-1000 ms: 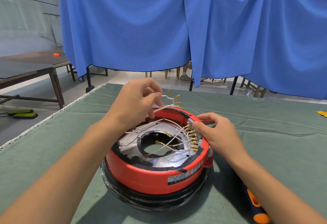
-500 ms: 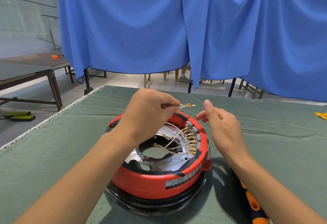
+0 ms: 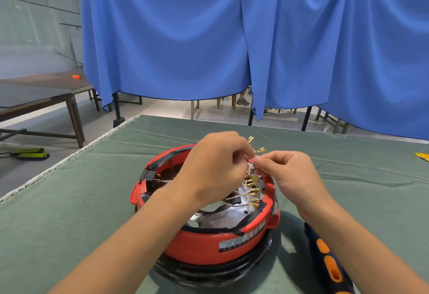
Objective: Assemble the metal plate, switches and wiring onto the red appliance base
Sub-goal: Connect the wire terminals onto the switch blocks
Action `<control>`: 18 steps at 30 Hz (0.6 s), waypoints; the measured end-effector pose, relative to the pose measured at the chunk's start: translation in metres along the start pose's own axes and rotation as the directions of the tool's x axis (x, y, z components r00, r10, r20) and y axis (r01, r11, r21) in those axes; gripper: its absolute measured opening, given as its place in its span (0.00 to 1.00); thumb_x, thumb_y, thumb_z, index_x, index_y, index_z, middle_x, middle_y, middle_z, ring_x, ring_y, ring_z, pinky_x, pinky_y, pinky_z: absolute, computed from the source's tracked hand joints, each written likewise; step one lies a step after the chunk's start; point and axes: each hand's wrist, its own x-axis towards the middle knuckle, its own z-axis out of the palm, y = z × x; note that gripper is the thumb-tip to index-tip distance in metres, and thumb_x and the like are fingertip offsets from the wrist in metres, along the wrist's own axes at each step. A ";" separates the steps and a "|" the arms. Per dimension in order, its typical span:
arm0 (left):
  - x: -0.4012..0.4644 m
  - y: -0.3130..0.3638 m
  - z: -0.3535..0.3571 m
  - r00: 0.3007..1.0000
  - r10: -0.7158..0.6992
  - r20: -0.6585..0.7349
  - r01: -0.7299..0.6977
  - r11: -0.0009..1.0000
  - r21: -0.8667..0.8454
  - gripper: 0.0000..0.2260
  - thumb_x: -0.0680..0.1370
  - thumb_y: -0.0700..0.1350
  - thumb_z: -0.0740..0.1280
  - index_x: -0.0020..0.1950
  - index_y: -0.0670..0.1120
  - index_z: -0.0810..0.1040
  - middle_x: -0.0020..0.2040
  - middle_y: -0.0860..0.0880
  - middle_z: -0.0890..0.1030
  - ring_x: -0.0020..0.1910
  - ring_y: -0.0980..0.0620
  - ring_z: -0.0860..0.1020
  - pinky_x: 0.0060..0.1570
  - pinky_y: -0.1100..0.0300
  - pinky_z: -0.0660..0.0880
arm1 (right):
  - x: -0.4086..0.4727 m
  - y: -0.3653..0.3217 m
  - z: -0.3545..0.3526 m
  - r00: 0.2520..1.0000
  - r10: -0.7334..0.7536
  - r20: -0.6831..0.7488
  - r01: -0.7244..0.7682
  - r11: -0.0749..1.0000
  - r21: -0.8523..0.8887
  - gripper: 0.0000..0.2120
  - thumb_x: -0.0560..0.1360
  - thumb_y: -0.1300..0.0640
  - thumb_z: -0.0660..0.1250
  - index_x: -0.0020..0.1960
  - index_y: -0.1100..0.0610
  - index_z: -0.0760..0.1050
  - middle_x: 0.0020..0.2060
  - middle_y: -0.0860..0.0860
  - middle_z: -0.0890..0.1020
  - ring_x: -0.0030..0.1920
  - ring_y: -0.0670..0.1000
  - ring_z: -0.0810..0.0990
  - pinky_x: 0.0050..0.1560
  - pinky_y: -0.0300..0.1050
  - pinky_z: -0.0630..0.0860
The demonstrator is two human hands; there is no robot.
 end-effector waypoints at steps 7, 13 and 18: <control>0.011 -0.004 -0.004 0.829 -0.550 0.104 0.541 0.739 -0.400 0.06 0.78 0.45 0.65 0.47 0.44 0.80 0.38 0.51 0.82 0.36 0.54 0.79 0.37 0.60 0.74 | -0.007 0.000 0.007 0.996 -0.078 0.042 0.081 0.994 -0.072 0.09 0.70 0.55 0.74 0.32 0.53 0.82 0.25 0.46 0.79 0.24 0.40 0.70 0.31 0.38 0.68; 0.007 -0.008 -0.006 0.775 -0.590 0.227 0.590 0.548 -0.593 0.06 0.77 0.39 0.67 0.44 0.40 0.82 0.32 0.47 0.82 0.23 0.56 0.72 0.22 0.64 0.69 | -0.008 -0.002 0.007 0.986 -0.124 0.110 0.132 0.989 -0.061 0.07 0.71 0.55 0.74 0.34 0.53 0.83 0.23 0.45 0.79 0.25 0.39 0.72 0.28 0.31 0.68; 0.009 -0.015 -0.006 0.741 -0.629 0.236 0.643 0.562 -0.520 0.07 0.76 0.40 0.68 0.41 0.41 0.84 0.25 0.52 0.76 0.17 0.58 0.62 0.18 0.68 0.58 | 0.003 0.011 0.003 0.966 -0.165 -0.200 0.138 0.980 -0.143 0.04 0.74 0.57 0.69 0.40 0.52 0.76 0.35 0.45 0.80 0.34 0.40 0.76 0.35 0.34 0.70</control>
